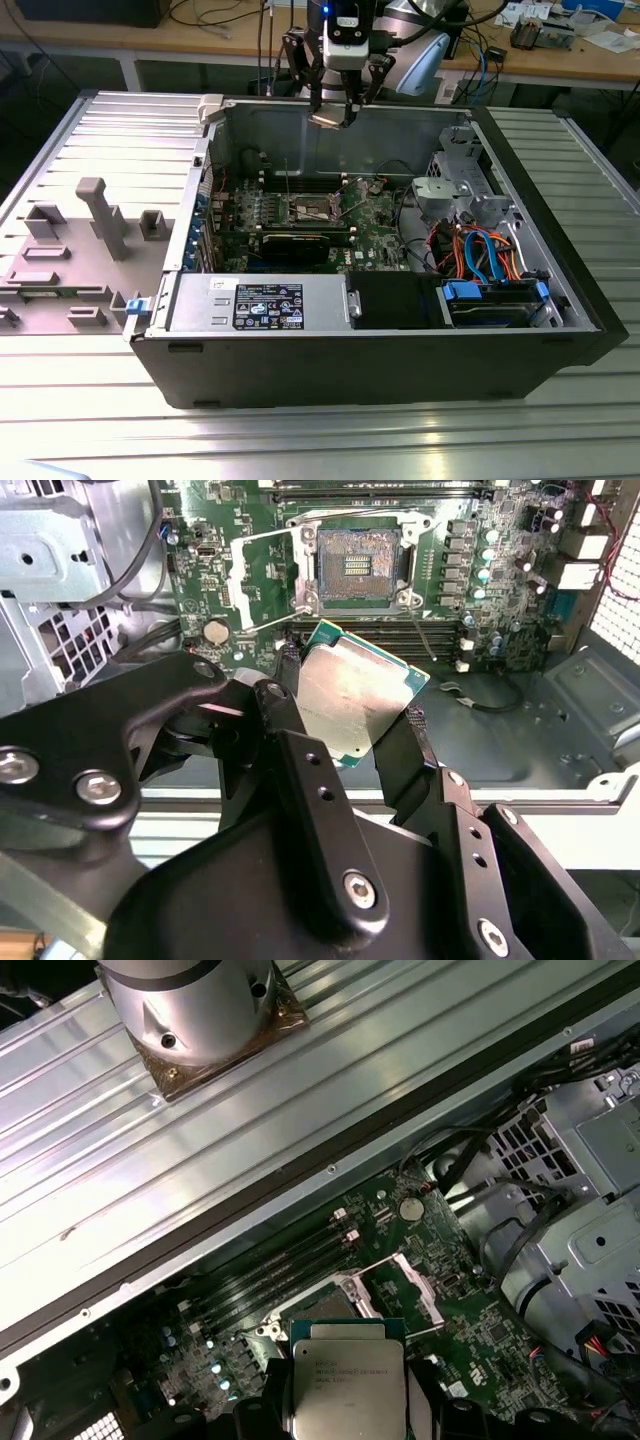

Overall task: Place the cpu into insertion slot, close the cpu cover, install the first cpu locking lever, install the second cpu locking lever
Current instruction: 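Place the cpu into insertion slot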

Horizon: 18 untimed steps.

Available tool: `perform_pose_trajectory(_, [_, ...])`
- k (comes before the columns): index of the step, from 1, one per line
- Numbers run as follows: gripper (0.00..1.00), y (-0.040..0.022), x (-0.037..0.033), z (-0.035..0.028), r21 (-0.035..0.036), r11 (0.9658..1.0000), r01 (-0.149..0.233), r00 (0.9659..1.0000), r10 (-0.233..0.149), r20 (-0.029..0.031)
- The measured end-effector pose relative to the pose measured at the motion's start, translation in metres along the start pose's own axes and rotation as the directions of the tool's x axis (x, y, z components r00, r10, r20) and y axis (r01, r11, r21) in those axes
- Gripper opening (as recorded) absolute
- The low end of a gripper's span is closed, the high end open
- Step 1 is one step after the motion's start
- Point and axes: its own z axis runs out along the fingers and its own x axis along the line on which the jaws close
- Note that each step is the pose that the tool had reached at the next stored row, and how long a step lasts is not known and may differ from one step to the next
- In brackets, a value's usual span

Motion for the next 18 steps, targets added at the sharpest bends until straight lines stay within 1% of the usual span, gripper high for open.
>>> perform_pose_trajectory(13, [0.54,0.0000,0.0001,0.0000,-0.0001,1.0000,-0.005,1.0000,0.005,0.0005])
perform_pose_trajectory(15, [0.54,0.0000,0.0001,0.0000,-0.0003,0.9999,-0.017,0.9999,0.017,0.0015])
perform_pose_trajectory(16, [0.54,0.0000,0.0001,0.0001,-0.0007,0.9995,-0.033,0.9995,0.033,0.0030])
perform_pose_trajectory(18, [0.54,0.0000,0.0001,0.0002,-0.0012,0.9986,-0.054,0.9986,0.054,0.0048])
